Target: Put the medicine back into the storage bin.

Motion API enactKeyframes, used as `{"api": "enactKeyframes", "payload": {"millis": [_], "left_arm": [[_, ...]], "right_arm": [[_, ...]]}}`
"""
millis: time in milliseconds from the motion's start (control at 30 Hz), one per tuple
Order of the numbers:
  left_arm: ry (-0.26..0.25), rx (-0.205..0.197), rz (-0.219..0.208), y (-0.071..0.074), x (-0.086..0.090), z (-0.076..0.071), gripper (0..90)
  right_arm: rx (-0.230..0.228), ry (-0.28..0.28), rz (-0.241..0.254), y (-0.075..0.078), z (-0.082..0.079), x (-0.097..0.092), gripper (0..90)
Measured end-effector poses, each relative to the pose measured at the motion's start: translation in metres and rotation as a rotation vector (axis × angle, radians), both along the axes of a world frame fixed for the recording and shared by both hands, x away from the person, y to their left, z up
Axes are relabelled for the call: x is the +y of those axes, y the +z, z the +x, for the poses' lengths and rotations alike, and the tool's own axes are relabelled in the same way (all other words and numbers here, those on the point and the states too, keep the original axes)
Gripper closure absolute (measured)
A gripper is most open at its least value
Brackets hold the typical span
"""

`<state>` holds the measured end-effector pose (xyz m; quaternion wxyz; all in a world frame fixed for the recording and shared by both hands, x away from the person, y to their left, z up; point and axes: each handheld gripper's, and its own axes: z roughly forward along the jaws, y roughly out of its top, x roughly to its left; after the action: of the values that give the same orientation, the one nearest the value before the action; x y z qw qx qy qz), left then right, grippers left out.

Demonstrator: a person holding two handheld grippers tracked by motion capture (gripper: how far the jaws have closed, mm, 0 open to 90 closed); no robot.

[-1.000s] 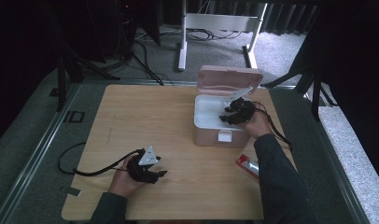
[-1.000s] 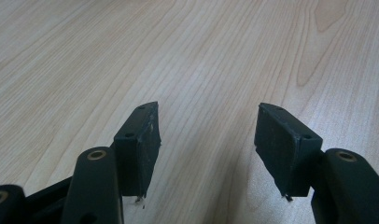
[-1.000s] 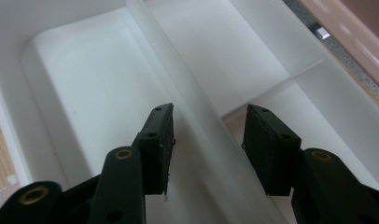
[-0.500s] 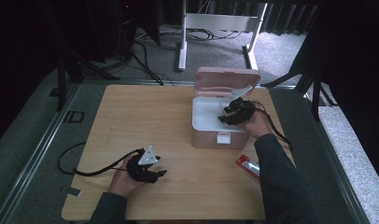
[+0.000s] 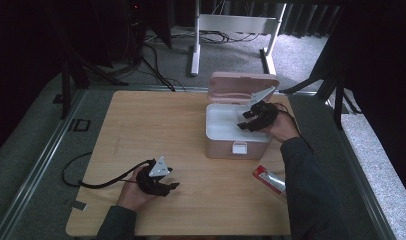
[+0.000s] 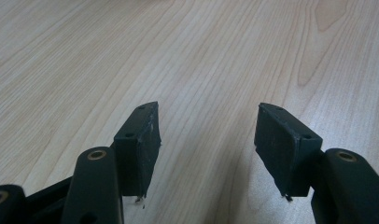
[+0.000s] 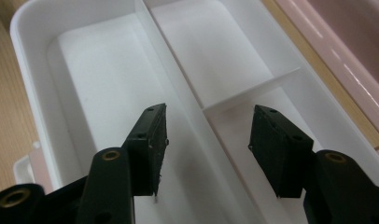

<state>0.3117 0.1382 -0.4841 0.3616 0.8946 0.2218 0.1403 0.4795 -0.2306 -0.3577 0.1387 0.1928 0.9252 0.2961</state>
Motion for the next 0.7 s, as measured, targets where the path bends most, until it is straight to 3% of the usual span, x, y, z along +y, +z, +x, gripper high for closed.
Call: {"api": "enactKeyframes", "payload": {"millis": [133, 233, 467, 567, 600, 700], "left_arm": [[-0.003, 0.001, 0.002, 0.000, 0.000, 0.000, 40.7], [-0.006, 0.002, -0.001, 0.000, 0.000, 0.000, 40.7], [-0.007, -0.001, -0.004, 0.001, 0.000, -0.001, 40.7], [-0.008, -0.001, -0.002, 0.001, 0.000, -0.001, 40.7], [-0.008, -0.001, -0.003, 0.001, 0.000, -0.001, 40.7], [-0.008, -0.001, -0.007, 0.001, 0.000, -0.001, 40.7]], "right_arm": [[0.008, 0.012, -0.031, 0.001, 0.004, 0.001, 44.8], [0.035, 0.039, -0.067, 0.002, 0.009, 0.003, 55.7], [0.066, 0.103, -0.145, 0.007, 0.016, 0.011, 66.6], [0.079, 0.137, -0.229, 0.013, 0.018, 0.018, 69.4], [0.079, 0.137, -0.229, 0.013, 0.018, 0.018, 69.4], [0.090, 0.177, -0.295, 0.018, 0.018, 0.025, 71.7]]}}
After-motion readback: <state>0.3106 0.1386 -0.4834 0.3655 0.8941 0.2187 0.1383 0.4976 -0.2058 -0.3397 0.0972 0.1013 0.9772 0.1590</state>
